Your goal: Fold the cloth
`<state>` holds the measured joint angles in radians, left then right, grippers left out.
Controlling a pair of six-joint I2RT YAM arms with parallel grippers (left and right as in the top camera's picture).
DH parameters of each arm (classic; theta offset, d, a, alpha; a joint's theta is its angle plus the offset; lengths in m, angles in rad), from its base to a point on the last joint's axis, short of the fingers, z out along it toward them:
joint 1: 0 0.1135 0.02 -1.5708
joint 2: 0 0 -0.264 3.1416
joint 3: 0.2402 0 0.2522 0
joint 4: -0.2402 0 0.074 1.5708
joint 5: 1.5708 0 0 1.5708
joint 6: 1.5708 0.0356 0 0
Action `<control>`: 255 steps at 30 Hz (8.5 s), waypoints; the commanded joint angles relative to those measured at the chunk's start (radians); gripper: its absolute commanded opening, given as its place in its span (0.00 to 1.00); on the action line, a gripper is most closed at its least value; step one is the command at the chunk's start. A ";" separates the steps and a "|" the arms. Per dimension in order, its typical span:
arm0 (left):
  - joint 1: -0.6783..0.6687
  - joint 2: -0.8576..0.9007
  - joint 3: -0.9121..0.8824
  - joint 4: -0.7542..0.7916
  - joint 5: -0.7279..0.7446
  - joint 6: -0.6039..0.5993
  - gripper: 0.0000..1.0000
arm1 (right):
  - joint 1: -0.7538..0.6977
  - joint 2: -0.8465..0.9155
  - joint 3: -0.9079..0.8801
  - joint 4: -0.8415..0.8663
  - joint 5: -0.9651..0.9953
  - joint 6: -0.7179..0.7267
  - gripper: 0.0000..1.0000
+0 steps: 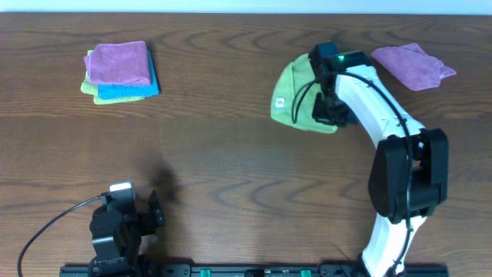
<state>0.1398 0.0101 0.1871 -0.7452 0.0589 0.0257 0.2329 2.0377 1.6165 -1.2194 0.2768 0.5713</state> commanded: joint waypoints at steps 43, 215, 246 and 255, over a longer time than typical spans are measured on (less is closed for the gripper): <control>-0.004 -0.006 -0.022 -0.010 -0.014 -0.004 0.95 | 0.031 0.172 0.008 0.473 -0.529 -0.163 0.32; -0.376 2.030 1.103 0.451 0.527 -0.603 0.96 | -0.146 -0.429 -0.853 0.787 -0.748 0.087 0.77; -0.397 2.030 1.071 0.415 0.430 -0.601 0.06 | -0.027 -0.253 -0.890 1.035 -0.639 0.244 0.72; -0.395 2.030 1.071 0.433 0.435 -0.583 0.06 | -0.029 -0.253 -0.890 1.023 -0.612 0.214 0.01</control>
<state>-0.2535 2.0274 1.2709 -0.3122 0.5076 -0.5777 0.1959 1.7390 0.7654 -0.1719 -0.4152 0.8078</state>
